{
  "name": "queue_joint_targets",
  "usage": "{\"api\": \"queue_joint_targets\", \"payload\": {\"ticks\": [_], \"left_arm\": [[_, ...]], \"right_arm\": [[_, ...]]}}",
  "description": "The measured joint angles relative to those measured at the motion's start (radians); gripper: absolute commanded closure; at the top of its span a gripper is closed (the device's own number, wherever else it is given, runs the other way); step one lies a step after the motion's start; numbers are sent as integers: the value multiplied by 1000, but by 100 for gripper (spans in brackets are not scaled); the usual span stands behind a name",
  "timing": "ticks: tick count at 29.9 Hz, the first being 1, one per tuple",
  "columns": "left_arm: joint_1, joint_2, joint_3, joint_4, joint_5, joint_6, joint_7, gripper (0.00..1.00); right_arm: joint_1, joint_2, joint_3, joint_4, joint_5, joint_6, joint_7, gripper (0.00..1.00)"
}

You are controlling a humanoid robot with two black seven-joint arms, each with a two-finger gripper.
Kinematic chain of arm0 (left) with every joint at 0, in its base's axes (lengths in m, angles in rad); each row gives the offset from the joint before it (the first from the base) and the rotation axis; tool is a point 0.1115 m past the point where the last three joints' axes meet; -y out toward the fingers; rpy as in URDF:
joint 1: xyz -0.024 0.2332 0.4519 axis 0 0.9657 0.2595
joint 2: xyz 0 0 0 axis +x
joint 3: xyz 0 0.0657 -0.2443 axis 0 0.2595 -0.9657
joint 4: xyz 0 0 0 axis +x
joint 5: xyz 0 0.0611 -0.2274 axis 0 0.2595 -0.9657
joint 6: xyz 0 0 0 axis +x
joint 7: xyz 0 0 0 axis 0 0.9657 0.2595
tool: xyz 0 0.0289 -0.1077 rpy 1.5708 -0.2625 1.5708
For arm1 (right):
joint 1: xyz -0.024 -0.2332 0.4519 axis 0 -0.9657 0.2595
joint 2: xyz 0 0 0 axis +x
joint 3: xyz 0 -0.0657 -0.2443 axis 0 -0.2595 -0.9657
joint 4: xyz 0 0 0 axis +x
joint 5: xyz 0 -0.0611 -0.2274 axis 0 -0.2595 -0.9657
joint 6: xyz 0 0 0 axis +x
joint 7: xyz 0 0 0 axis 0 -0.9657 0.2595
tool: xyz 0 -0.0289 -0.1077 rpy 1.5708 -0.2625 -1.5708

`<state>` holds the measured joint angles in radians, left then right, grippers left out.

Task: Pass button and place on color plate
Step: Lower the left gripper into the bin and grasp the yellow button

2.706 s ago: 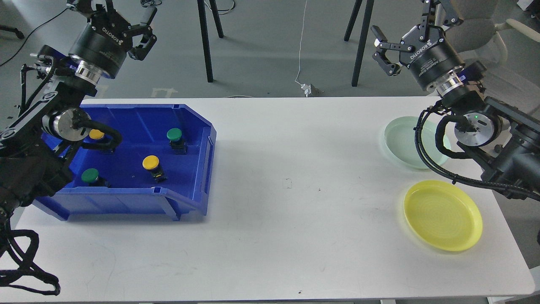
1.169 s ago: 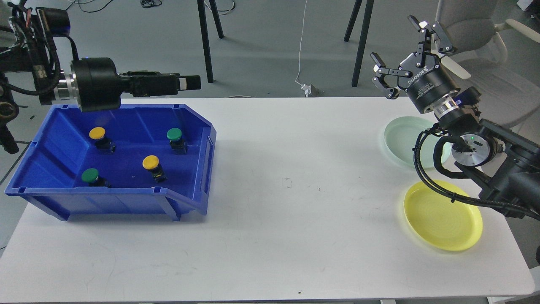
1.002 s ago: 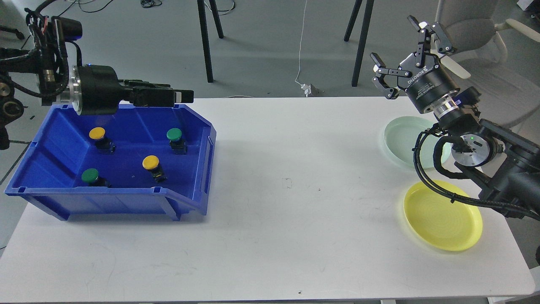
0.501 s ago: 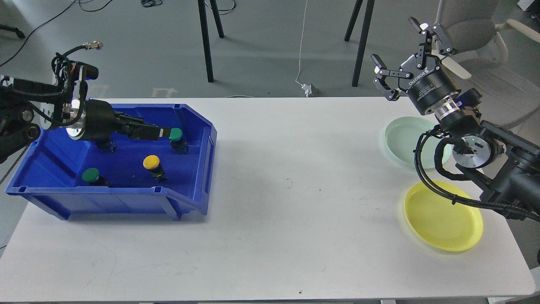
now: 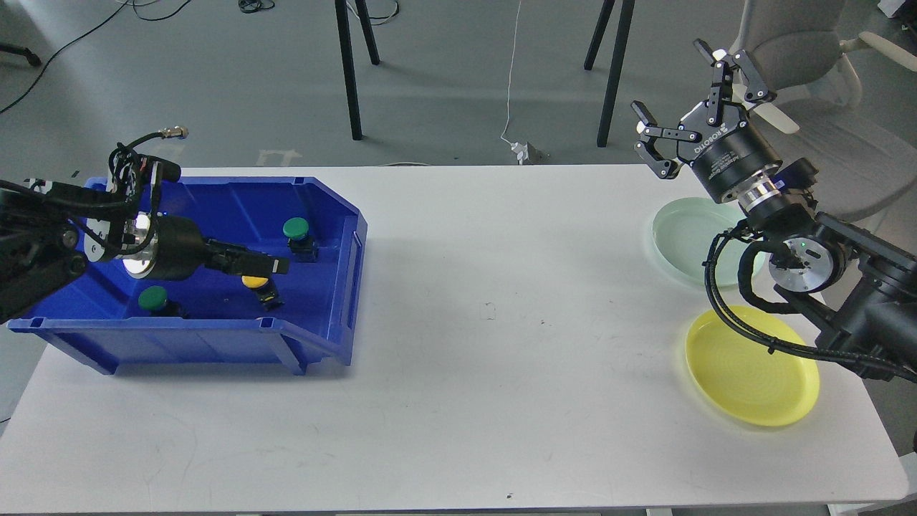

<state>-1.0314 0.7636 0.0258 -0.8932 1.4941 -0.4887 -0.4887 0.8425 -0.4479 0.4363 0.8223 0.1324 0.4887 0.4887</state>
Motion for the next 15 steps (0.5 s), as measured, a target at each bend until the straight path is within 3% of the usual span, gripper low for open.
{"api": "queue_joint_targets", "payload": {"ticks": [6, 15], "left_arm": [[29, -42, 1, 75, 0, 0, 0, 0], [48, -49, 1, 87, -1, 0, 0, 2]], "right_arm": [[-2, 0, 0, 0, 0, 0, 0, 1], [-9, 0, 1, 0, 1, 0, 0, 1]]}}
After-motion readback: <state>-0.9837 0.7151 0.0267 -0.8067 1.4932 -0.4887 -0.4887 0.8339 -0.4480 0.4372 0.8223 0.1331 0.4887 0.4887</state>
